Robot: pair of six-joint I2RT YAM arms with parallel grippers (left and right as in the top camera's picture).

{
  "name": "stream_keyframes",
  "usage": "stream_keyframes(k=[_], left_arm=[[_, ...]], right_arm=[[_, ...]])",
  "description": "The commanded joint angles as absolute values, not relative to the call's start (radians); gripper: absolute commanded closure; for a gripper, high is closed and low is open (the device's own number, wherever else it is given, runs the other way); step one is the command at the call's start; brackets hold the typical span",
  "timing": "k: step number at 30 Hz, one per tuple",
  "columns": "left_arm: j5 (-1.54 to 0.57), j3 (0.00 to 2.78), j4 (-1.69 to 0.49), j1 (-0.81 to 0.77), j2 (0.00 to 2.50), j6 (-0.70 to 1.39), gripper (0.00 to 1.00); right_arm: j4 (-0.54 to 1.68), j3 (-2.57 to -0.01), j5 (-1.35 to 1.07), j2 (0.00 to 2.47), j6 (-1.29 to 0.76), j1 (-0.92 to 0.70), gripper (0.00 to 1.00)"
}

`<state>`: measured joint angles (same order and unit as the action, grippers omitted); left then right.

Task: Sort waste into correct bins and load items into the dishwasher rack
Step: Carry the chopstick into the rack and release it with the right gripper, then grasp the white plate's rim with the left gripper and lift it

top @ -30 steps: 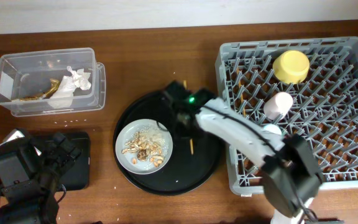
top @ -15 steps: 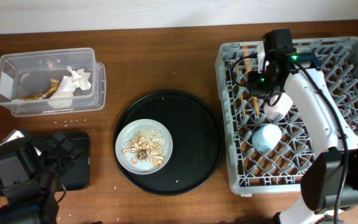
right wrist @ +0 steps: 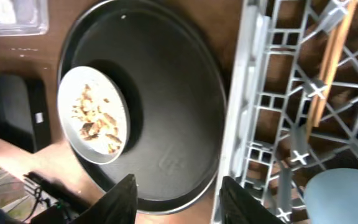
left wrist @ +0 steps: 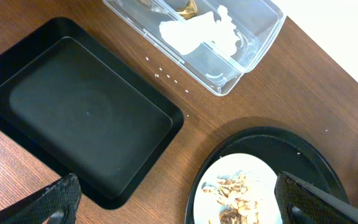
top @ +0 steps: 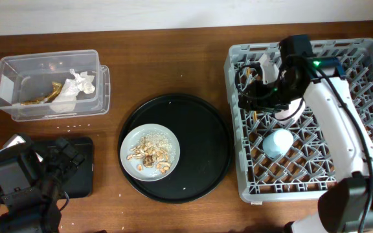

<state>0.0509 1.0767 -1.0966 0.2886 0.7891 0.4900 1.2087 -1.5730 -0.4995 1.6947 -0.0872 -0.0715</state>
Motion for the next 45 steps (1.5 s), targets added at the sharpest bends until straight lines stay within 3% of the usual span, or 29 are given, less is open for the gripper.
stream_keyframes(k=[1,2,4,15,17,23,26,33,37,40,42,45], left_arm=[[0.044,1.078,-1.094,0.290,0.791,0.484,0.01],[0.044,1.078,-1.094,0.290,0.791,0.484,0.01],[0.044,1.078,-1.094,0.290,0.791,0.484,0.01],[0.017,1.078,-1.093,0.290,0.791,0.495,0.01],[-0.344,1.078,-1.118,0.290,0.791,0.512,0.01],[-0.645,1.078,-1.274,0.285,0.791,0.387,0.01],[-0.665,1.078,-1.276,0.160,0.791,0.342,0.01],[-0.228,1.136,-1.220,-0.486,1.034,0.525,0.01],[0.029,1.156,-1.098,-0.708,1.320,0.670,0.01],[0.107,1.157,-0.929,-0.726,1.594,0.685,0.02],[0.211,1.157,-0.849,-0.727,1.678,0.754,0.20],[0.296,1.157,-0.787,-0.727,1.740,0.774,0.36]], right_arm=[[1.234,-1.587,-0.440,1.659,-0.216,-0.026,0.50],[1.259,-1.587,-0.424,1.658,-0.227,0.018,0.49],[1.283,-1.587,-0.342,1.658,-0.226,0.113,0.01],[1.287,-1.587,-0.231,1.658,-0.226,0.171,0.01],[1.287,-1.587,-0.231,1.658,-0.226,0.171,0.01],[1.287,-1.587,-0.231,1.658,-0.226,0.171,0.01],[1.287,-1.587,-0.231,1.658,-0.226,0.171,0.01],[1.287,-1.587,-0.231,1.658,-0.226,0.171,0.01],[1.287,-1.587,-0.231,1.658,-0.226,0.171,0.01],[1.287,-1.587,-0.231,1.658,-0.226,0.171,0.01],[1.287,-1.587,-0.231,1.658,-0.226,0.171,0.01],[1.287,-1.587,-0.231,1.658,-0.226,0.171,0.01]])
